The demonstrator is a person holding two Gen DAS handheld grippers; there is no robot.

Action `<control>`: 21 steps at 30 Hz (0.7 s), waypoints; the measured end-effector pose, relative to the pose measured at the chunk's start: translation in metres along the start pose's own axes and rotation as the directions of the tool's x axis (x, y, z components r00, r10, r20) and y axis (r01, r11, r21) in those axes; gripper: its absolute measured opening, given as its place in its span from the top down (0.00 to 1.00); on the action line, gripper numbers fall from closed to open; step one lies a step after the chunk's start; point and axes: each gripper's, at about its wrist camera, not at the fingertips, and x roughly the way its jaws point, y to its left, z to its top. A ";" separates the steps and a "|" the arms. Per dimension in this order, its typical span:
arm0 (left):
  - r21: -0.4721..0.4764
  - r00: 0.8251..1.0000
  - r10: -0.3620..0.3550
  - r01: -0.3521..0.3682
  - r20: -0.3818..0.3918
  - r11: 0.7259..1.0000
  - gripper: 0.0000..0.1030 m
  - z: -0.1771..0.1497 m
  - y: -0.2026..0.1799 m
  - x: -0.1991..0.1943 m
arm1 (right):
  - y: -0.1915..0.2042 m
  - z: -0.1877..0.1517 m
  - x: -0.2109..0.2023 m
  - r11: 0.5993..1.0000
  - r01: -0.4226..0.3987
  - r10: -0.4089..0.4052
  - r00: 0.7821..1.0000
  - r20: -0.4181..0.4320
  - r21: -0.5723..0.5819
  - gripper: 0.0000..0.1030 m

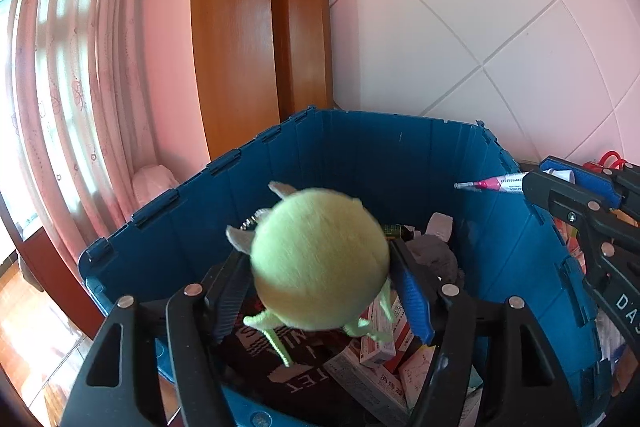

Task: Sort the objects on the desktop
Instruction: 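Open both tools to drop the plush and tube into the crate, then move both tools back to the pile, left toward the pink tissue pack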

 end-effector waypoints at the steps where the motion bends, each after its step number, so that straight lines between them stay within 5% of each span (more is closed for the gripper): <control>1: 0.002 1.000 0.002 -0.002 0.002 1.000 0.33 0.000 -0.002 -0.002 | 0.002 0.001 0.002 1.000 0.003 -0.003 1.000 -0.005 0.004 0.83; 3: 0.009 1.000 0.003 -0.003 0.009 1.000 0.27 -0.002 -0.004 -0.005 | 0.003 0.000 0.004 1.000 0.021 -0.020 1.000 -0.012 0.009 0.74; 5: 0.012 1.000 0.004 -0.004 0.018 1.000 0.25 -0.004 -0.003 -0.006 | 0.003 -0.001 0.003 0.999 0.036 -0.036 0.999 -0.017 0.016 0.50; 6: 0.011 1.000 0.003 -0.003 0.019 1.000 0.24 -0.005 -0.002 -0.007 | 0.002 -0.001 0.001 0.999 0.043 -0.043 0.999 -0.013 0.019 0.26; 7: 0.008 1.000 0.004 -0.004 0.020 1.000 0.24 -0.005 0.001 -0.006 | 0.002 -0.002 -0.001 0.999 0.048 -0.048 0.999 -0.005 0.020 0.13; 11: -0.004 1.000 0.011 -0.011 0.024 1.000 0.23 -0.005 0.007 -0.009 | 0.000 -0.003 -0.017 0.997 0.072 -0.073 0.997 0.032 0.017 0.00; 21: -0.026 0.991 -0.062 0.066 0.119 0.997 0.23 0.004 -0.017 -0.054 | -0.038 -0.027 -0.060 0.989 0.091 -0.097 0.994 0.041 0.119 0.00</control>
